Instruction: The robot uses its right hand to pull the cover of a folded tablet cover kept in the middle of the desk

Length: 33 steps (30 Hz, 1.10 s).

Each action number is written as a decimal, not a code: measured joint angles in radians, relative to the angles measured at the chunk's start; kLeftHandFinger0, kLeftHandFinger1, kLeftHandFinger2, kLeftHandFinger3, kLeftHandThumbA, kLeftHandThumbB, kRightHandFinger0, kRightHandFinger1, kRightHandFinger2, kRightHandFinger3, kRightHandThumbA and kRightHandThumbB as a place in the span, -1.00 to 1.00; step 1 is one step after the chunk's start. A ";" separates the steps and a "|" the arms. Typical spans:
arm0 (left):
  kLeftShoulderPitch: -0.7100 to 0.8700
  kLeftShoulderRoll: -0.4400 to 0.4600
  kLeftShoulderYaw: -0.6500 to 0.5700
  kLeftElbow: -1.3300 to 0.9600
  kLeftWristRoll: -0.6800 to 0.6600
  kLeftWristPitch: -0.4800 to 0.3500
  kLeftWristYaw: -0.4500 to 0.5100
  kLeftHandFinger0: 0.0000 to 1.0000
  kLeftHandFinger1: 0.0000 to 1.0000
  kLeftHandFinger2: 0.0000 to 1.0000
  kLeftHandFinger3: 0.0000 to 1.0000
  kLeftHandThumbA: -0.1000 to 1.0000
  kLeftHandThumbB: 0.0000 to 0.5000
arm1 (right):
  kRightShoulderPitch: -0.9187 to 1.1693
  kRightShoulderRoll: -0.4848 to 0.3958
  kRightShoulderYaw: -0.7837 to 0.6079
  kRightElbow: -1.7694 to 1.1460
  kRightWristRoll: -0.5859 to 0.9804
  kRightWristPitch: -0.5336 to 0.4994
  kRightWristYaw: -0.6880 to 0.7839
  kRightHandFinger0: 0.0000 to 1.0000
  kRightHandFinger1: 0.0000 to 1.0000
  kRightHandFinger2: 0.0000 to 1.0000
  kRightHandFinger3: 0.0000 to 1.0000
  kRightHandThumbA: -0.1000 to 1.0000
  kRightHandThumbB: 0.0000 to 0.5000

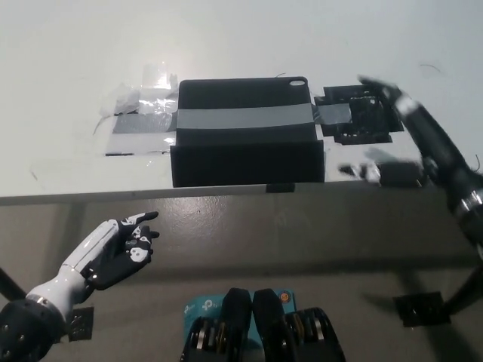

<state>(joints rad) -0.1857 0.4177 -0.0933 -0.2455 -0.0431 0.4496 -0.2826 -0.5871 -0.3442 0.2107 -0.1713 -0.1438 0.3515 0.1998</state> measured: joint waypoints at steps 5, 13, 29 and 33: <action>-0.001 -0.002 0.001 -0.001 0.000 0.001 0.000 0.49 0.64 0.90 1.00 1.00 -0.55 | -0.147 0.046 0.078 0.088 -0.083 0.015 -0.003 1.00 1.00 1.00 1.00 1.00 1.00; -0.001 -0.002 0.000 -0.013 0.001 0.003 0.000 0.52 0.68 0.93 1.00 1.00 -0.66 | -0.243 0.111 0.278 0.246 -0.230 0.041 0.013 1.00 1.00 1.00 1.00 1.00 1.00; -0.016 -0.002 -0.002 -0.026 0.001 0.006 -0.004 0.50 0.67 0.93 1.00 1.00 -0.72 | -0.303 0.137 0.439 0.595 -0.393 0.016 0.055 1.00 1.00 1.00 1.00 1.00 1.00; -0.025 -0.002 -0.002 -0.025 0.001 0.006 -0.005 0.52 0.69 0.94 1.00 1.00 -0.69 | -0.306 0.137 0.439 0.690 -0.421 -0.005 0.044 1.00 1.00 1.00 1.00 1.00 0.99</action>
<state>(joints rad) -0.2111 0.4159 -0.0957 -0.2707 -0.0422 0.4560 -0.2876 -0.8930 -0.2076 0.6494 0.5184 -0.5645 0.3461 0.2433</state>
